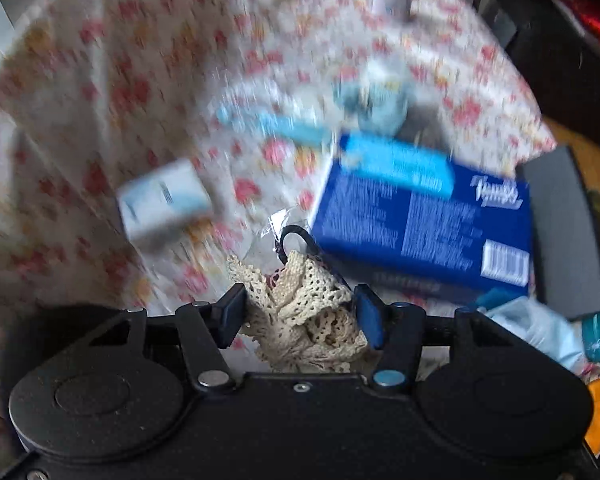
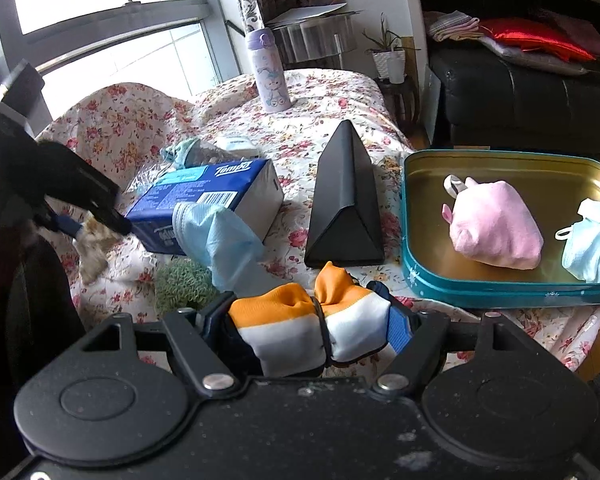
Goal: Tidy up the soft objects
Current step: 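Grasp the cream lace item with the left tool while the right tool holds the bundle, then carry the lace and bundle to the gold tray and release both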
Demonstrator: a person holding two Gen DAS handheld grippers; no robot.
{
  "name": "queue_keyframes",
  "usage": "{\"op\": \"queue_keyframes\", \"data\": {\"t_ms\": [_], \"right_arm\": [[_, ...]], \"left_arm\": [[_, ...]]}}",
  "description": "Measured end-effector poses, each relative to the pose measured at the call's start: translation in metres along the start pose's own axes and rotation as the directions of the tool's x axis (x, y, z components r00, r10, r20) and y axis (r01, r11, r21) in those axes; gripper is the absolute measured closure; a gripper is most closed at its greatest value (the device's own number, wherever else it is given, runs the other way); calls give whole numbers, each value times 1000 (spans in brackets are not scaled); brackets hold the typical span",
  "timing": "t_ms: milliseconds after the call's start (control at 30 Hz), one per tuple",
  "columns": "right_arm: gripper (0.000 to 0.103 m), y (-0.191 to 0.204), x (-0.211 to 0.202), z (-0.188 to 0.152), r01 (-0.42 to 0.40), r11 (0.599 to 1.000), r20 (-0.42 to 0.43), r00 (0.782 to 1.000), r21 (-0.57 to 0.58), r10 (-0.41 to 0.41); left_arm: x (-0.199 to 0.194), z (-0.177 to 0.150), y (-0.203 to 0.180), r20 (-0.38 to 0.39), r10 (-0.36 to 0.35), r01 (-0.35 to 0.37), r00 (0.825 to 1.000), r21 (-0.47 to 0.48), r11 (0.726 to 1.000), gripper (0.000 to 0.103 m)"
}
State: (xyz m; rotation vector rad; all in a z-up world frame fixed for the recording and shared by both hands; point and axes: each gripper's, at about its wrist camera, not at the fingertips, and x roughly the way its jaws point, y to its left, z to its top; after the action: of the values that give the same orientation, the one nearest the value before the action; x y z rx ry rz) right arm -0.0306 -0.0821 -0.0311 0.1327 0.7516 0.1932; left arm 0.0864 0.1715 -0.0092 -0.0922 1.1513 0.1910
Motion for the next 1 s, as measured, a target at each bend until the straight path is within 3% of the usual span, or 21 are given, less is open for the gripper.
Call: {"op": "queue_keyframes", "data": {"t_ms": [300,500,733,1000], "right_arm": [[28,-13,-10,10,44,998,56,997,45,-46],[28,-43,-21,26,138,988,124,982,65,-145],[28,-99,-28,47,255,946,193,936,199,-293],[28,-150,-9,69,339,880,208,884,333,-419]], "left_arm": [[-57,19,-3,143,-63,58,988,37,998,48],[-75,26,-30,180,-133,114,975,111,987,48],[-87,27,-76,188,-213,171,959,215,962,48],[-91,25,-136,169,-278,214,946,319,923,48]]}}
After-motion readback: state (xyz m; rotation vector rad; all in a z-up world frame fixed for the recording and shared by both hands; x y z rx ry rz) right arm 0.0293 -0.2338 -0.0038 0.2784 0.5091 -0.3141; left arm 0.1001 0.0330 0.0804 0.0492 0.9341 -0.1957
